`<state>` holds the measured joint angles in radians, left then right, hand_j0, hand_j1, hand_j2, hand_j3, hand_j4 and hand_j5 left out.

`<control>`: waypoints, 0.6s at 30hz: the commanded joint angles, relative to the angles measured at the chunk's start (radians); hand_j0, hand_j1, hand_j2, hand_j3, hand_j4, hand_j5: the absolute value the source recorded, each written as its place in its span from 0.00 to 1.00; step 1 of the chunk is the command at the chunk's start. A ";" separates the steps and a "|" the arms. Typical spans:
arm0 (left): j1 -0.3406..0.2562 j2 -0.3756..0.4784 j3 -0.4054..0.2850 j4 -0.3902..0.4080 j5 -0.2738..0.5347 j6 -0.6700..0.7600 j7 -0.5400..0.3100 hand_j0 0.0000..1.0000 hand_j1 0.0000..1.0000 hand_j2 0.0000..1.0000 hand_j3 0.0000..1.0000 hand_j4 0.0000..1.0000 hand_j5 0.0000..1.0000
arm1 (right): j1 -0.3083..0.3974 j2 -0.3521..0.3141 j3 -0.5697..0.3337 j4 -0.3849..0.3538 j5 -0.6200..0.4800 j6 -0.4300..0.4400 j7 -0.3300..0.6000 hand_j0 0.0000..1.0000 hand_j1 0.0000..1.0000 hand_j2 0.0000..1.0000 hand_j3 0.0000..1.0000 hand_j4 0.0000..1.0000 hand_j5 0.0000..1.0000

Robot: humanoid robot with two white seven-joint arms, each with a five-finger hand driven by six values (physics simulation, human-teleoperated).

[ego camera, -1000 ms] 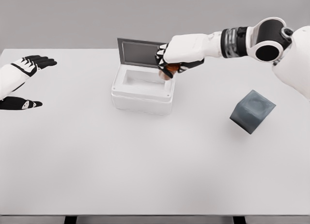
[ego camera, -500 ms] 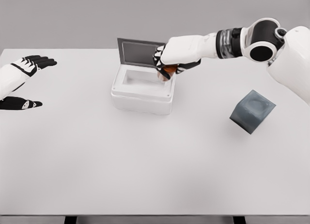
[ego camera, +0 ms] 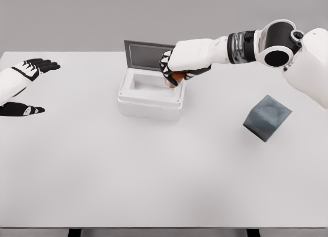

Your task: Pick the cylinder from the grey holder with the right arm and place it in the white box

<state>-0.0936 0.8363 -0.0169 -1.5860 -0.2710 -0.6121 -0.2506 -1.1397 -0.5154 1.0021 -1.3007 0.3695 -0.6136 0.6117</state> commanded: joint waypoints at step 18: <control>0.000 0.000 0.000 0.000 0.007 0.001 0.001 1.00 1.00 1.00 1.00 1.00 1.00 | 0.000 -0.006 -0.002 -0.012 0.002 0.003 -0.001 0.61 0.61 0.61 0.61 0.61 0.61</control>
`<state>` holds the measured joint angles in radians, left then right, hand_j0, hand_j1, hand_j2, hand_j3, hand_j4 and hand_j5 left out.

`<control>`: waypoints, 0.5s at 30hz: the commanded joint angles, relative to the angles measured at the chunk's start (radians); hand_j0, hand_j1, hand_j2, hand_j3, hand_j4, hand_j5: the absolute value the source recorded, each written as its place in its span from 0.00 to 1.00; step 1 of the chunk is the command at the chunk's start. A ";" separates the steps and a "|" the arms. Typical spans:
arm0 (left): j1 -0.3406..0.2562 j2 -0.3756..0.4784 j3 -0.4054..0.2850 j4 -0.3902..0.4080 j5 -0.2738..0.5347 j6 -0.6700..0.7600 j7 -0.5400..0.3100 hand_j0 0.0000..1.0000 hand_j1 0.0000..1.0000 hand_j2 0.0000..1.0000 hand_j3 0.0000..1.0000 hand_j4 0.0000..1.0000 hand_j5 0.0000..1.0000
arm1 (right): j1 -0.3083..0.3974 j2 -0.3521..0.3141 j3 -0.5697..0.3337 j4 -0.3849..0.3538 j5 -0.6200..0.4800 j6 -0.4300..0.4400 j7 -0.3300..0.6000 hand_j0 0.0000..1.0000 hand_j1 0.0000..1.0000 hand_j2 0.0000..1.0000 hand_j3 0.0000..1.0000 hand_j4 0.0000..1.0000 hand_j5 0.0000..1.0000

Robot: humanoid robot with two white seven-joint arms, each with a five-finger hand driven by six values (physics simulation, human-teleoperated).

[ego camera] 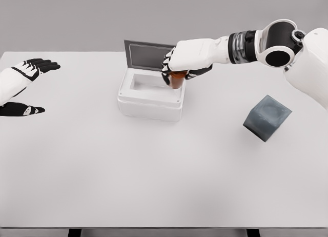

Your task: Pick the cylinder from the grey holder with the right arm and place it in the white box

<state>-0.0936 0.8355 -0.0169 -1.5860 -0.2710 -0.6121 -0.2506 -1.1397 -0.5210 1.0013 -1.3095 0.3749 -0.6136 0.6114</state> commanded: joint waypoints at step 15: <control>0.000 0.001 0.000 0.000 0.007 0.001 0.001 1.00 1.00 1.00 1.00 1.00 1.00 | 0.000 -0.062 -0.220 -0.203 0.050 0.003 0.000 0.98 0.98 0.98 0.98 0.98 0.98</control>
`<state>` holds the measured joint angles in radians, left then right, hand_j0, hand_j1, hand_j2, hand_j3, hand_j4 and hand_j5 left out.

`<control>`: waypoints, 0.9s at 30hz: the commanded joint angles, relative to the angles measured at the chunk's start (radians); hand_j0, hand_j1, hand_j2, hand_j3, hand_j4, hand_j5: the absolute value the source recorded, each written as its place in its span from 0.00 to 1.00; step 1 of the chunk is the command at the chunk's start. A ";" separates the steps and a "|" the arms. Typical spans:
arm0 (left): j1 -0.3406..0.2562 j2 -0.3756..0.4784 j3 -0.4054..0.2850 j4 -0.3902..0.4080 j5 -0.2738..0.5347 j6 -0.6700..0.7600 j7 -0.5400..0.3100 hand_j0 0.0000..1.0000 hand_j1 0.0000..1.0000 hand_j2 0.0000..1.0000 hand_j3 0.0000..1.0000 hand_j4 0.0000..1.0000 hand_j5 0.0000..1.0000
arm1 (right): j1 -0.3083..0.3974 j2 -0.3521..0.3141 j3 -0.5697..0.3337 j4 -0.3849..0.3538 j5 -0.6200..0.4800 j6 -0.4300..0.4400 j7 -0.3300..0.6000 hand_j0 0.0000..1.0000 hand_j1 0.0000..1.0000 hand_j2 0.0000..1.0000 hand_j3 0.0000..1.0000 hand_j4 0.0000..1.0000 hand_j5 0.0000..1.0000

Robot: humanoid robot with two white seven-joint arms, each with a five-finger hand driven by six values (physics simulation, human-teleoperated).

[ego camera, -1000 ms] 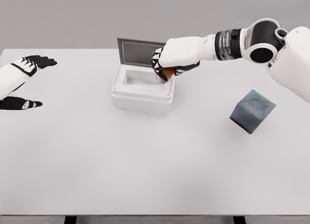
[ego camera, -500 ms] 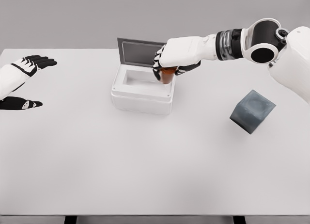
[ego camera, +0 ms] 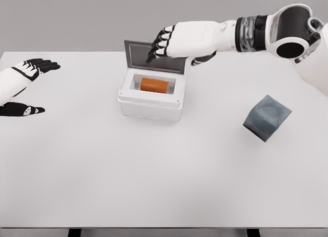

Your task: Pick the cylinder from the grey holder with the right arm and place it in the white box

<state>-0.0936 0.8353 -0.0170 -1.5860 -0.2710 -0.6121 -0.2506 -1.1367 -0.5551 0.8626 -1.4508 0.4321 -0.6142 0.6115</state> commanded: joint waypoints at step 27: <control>-0.495 0.015 -0.509 0.178 0.437 0.001 -0.354 1.00 1.00 1.00 1.00 1.00 1.00 | 0.798 -0.227 -0.864 -0.304 -0.274 0.003 -0.001 1.00 1.00 1.00 1.00 1.00 1.00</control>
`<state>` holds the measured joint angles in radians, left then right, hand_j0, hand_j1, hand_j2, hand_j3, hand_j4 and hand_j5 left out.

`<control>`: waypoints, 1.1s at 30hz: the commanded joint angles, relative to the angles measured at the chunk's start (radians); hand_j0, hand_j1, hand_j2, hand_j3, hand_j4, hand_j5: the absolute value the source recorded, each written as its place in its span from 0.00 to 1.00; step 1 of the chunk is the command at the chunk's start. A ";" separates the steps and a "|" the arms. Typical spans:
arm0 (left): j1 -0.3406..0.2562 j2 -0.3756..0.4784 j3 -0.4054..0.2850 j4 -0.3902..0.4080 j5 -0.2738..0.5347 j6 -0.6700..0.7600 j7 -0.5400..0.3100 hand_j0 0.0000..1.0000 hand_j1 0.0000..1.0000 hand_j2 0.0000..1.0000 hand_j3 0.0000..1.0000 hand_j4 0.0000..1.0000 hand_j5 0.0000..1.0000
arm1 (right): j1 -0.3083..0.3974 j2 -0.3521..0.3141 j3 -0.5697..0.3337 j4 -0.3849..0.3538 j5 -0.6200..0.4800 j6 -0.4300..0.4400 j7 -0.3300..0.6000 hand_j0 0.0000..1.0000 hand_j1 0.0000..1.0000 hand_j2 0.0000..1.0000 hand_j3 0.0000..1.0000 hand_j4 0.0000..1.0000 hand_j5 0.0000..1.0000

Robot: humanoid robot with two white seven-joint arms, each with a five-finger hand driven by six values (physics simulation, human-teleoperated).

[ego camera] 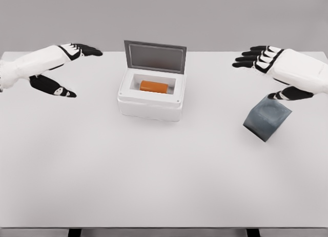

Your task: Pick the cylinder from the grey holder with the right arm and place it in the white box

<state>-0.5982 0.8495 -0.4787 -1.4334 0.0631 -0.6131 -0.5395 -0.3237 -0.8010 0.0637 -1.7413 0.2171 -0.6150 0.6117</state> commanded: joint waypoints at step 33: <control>-0.405 -0.276 -0.314 0.525 0.314 0.493 -0.071 1.00 1.00 1.00 1.00 1.00 1.00 | 0.094 0.097 -0.127 -0.012 -0.114 0.004 -0.001 1.00 1.00 1.00 1.00 1.00 1.00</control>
<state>-1.0063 0.5954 -0.7887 -0.9292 0.3806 -0.1223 -0.6110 -0.2301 -0.7003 -0.0629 -1.7530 0.1093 -0.6140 0.6115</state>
